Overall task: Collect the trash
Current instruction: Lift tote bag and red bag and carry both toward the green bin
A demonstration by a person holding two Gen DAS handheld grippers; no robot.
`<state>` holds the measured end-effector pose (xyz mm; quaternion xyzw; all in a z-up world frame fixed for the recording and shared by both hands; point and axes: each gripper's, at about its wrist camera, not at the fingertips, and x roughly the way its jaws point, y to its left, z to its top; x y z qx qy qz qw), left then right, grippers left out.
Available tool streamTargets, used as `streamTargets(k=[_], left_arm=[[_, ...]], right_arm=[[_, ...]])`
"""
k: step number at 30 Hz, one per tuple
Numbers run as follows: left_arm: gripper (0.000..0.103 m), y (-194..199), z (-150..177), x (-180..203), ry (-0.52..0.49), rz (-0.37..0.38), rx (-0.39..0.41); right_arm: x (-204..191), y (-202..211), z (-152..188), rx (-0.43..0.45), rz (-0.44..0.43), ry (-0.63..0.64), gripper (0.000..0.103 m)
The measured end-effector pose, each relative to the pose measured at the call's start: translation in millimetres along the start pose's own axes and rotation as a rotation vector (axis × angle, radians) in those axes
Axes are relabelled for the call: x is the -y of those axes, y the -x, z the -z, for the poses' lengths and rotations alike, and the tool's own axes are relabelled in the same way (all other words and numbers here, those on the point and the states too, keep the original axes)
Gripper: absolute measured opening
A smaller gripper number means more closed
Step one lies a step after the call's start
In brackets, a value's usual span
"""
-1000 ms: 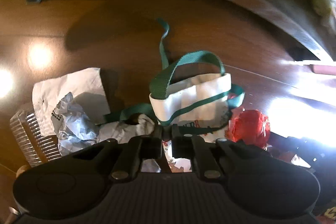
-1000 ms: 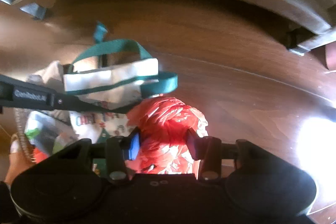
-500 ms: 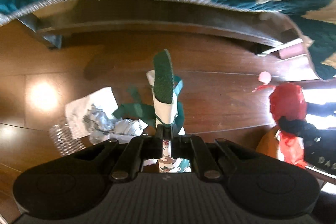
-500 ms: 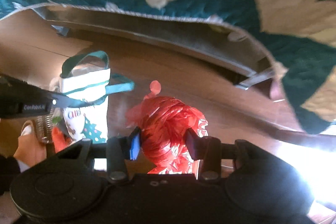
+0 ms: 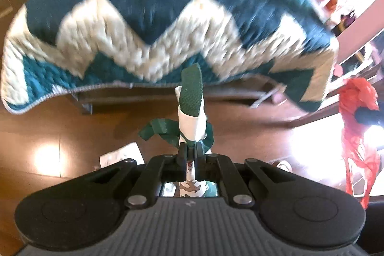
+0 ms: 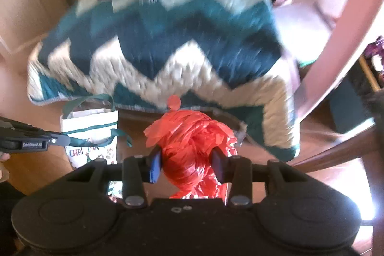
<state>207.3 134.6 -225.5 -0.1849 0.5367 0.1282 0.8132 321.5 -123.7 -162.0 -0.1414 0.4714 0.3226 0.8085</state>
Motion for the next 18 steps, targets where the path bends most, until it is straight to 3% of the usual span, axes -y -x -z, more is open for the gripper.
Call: streamTargets(k=[5,9,18], left_arm=[[0.005,57.2,-7.8,30.3,-0.083,-0.008,0.077],[0.005,91.1,-11.7,61.5,-0.164,-0.016,0.124],[0.004,168.2,-29.0,148.1,-0.254,0.098,0.233]], right_arm=[[1.7,84.4,3.1,0.141,0.06,0.039,0.04],[10.4,140.9,3.7,0.2,0.089,0.049,0.04],[40.2,231.9,18.3,0.282,0.185,-0.002,0.04]])
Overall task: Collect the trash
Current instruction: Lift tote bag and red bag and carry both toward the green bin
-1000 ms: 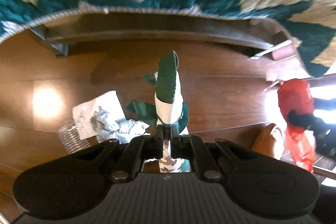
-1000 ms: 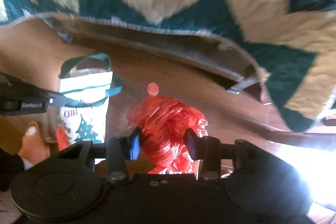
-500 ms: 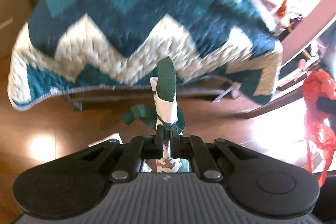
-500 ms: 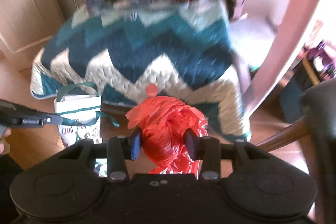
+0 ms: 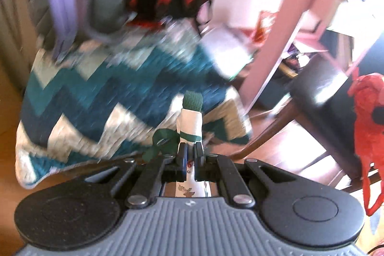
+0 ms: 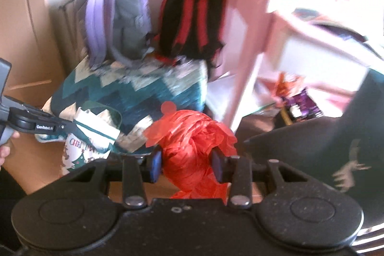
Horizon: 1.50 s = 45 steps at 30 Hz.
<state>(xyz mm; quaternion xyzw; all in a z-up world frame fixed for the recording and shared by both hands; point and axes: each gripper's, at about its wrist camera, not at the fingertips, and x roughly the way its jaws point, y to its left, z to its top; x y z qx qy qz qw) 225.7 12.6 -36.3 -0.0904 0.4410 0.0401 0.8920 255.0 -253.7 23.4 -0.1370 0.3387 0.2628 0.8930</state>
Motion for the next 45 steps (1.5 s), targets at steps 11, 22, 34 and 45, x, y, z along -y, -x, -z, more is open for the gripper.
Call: streamTargets(k=[11,22,34,45], left_arm=[[0.004,45.2,-71.7,98.2,-0.094,0.141,0.115],[0.004,109.0,-170.8,222.8,-0.211,0.264,0.272],[0.004,143.6,-246.1,391.4,-0.328,0.401,0.406],[0.004,33.0,-214.3,456.5,-0.347,0.439,0.237]], right_arm=[[58.3,70.3,-19.0,0.129,0.13,-0.047,0.04],[159.0,119.1,-64.5,0.179,0.311,-0.166,0.04],[268.7,128.8,-77.9,0.228,0.482,-0.31,0.04],[300.9,72.8,-26.0,0.04,0.445,-0.356,0.041]])
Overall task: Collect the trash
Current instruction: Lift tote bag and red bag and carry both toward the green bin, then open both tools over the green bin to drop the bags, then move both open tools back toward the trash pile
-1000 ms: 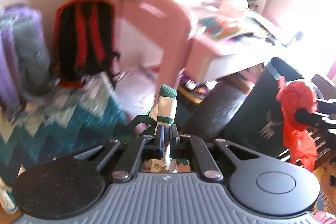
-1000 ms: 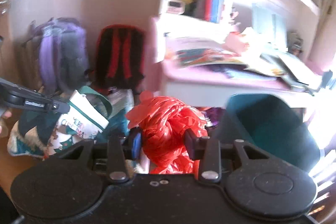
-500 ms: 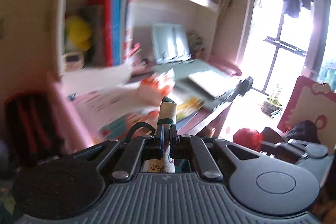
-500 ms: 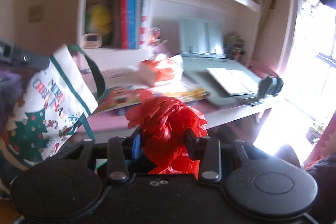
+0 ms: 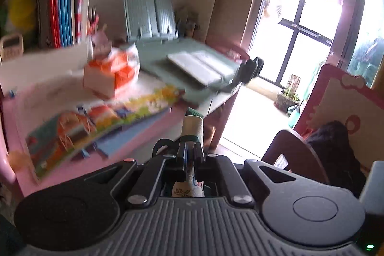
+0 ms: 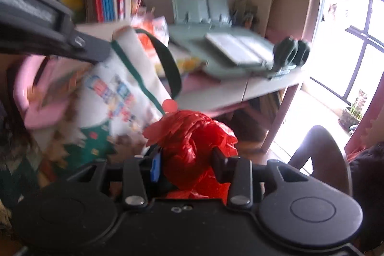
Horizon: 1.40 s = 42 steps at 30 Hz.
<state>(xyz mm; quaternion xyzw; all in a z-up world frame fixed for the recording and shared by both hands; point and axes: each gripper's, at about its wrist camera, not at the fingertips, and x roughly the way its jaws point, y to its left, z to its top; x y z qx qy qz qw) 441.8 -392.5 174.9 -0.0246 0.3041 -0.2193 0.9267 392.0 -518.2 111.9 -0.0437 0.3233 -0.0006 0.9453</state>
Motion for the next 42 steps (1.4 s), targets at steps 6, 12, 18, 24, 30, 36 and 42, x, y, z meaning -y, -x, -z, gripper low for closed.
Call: streamTargets(k=[6,12,18,24,30,36,42], left_arm=[[0.004,-44.6,35.1,-15.1,-0.01,-0.037,-0.144],[0.005,-63.4,61.6,-17.3,-0.044,-0.067,-0.241],[0.006,-56.6,70.2,-14.3,-0.042,-0.048,-0.26],[0.027,-25.2,69.3,-12.1,-0.033,-0.036,-0.229],[0.032,24.2,74.3,-23.8,-0.011,-0.036,-0.193],[0.058,88.6,88.0,-44.6,-0.013,-0.072,-0.128],[0.061,152.2,109.6,-78.7,0.012,-0.12,-0.092]], right_arm=[[-9.6,-16.9,12.8,-0.114,-0.018,0.045,0.044],[-10.4,-23.1,21.5,-0.186,0.013,0.046,0.05],[-2.2,-13.2,20.2,-0.182,-0.008,-0.005,0.053],[-1.8,21.0,21.2,-0.13,-0.02,-0.029,0.054],[-16.3,64.5,23.7,-0.081,-0.067,-0.015,0.056],[-46.8,108.2,26.4,-0.018,-0.146,0.015,0.058],[-95.4,141.3,31.6,0.029,-0.248,0.069,0.058]])
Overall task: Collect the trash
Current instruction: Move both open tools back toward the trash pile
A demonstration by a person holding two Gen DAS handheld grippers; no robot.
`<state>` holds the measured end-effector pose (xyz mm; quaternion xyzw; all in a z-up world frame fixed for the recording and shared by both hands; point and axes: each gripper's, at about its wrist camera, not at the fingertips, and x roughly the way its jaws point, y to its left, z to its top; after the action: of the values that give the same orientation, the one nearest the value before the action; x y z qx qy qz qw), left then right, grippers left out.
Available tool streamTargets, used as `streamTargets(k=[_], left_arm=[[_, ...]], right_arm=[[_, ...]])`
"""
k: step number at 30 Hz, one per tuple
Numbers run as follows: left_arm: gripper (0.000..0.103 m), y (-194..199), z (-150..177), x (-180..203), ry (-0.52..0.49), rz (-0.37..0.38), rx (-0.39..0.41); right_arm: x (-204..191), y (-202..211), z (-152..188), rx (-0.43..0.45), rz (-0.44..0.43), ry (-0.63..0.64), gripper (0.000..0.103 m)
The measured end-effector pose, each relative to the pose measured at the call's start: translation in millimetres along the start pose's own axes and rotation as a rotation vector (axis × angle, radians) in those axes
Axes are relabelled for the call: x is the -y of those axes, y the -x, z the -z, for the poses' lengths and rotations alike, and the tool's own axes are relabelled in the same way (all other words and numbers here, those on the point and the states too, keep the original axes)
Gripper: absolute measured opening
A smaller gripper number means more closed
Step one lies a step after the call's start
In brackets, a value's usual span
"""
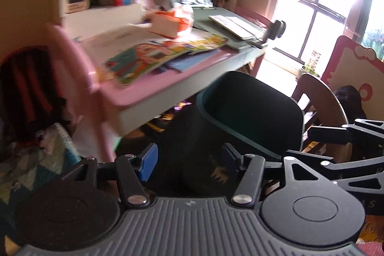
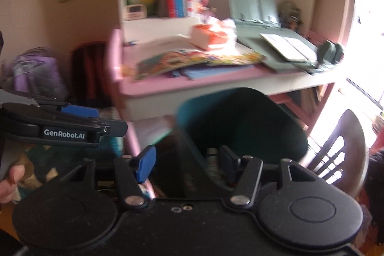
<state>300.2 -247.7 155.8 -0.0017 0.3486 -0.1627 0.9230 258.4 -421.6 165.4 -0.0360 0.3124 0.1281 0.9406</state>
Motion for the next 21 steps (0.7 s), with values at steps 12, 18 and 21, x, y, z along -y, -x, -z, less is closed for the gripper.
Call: streamTargets(k=[12,18,21], left_arm=[[0.071,83.8,74.9,-106.8,0.099,-0.138,0.022],[0.075,105.3,119.0,-159.0,0.132,-0.214,0.016],[0.076,111.1,141.4,-183.7,0.159,-0.235,0.005]], right_arm=[[-127.4,-8.5,17.5,0.034,-0.255,0.096,0.059],[-185.5,-33.6,37.6,0.004,-0.367,0.132,0.06],[-211.3,-51.0,51.5,-0.021,-0.426,0.131,0.06]])
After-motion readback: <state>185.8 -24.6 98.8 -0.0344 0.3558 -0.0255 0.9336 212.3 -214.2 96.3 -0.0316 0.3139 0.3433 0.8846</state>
